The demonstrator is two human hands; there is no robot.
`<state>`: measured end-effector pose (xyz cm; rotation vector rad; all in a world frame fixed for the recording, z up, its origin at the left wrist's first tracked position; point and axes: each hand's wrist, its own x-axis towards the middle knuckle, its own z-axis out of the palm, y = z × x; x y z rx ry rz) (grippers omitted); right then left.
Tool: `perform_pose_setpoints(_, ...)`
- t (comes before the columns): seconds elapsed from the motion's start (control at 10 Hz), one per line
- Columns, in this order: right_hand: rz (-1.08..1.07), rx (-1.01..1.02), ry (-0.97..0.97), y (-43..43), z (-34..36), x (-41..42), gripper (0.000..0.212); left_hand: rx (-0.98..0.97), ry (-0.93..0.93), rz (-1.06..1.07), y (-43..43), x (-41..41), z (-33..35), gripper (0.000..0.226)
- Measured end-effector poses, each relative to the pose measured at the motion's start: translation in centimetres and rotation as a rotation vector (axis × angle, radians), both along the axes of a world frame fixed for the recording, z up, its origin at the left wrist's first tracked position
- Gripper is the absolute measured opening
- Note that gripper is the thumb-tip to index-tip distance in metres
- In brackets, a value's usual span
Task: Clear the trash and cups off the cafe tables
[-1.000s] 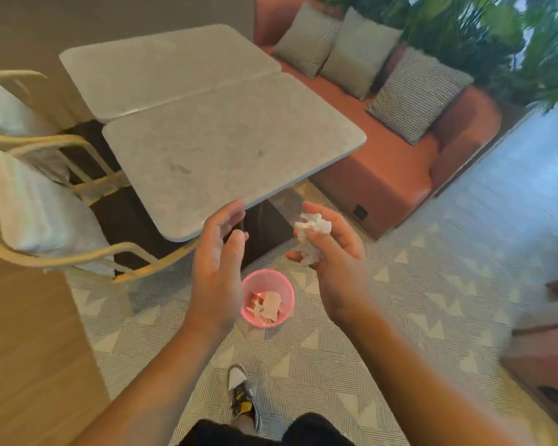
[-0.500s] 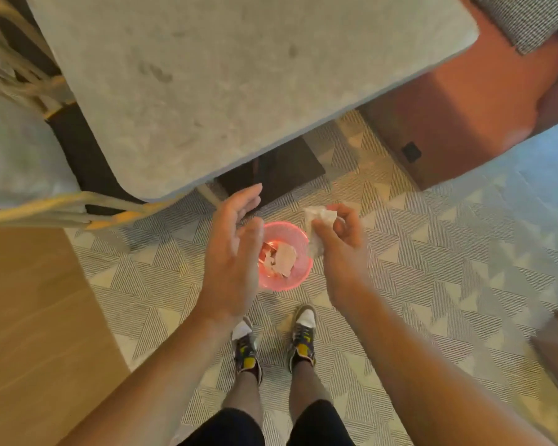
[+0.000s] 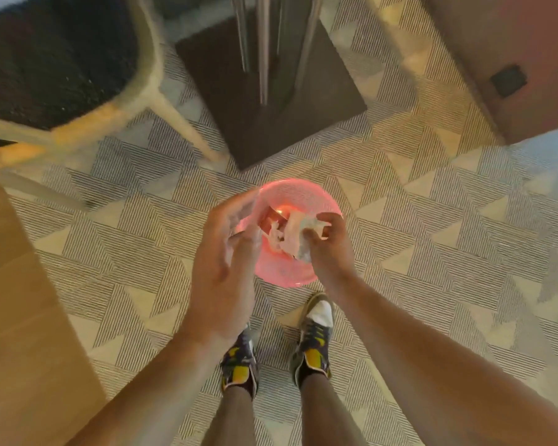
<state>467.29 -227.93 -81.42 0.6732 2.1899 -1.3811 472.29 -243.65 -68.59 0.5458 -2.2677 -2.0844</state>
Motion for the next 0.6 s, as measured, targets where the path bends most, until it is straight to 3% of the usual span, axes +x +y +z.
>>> perform_pose_setpoints(0.3, 0.056, -0.02, -0.196, -1.1, -9.4, 0.7, 0.043, -0.024, -0.069, 0.019, -0.8, 0.8, -6.7, 0.041)
perform_pose_setpoints(0.4, 0.098, -0.024, -0.199, -1.0, -8.8, 0.7, 0.041, -0.04, -0.09, 0.019, -1.2, 0.6, -6.6, 0.041)
perform_pose_setpoints(0.6, 0.034, -0.138, 0.037, -0.1, -2.5, -1.1, 0.028, -0.057, -0.037, 0.021, -1.5, -1.1, -3.4, 0.043)
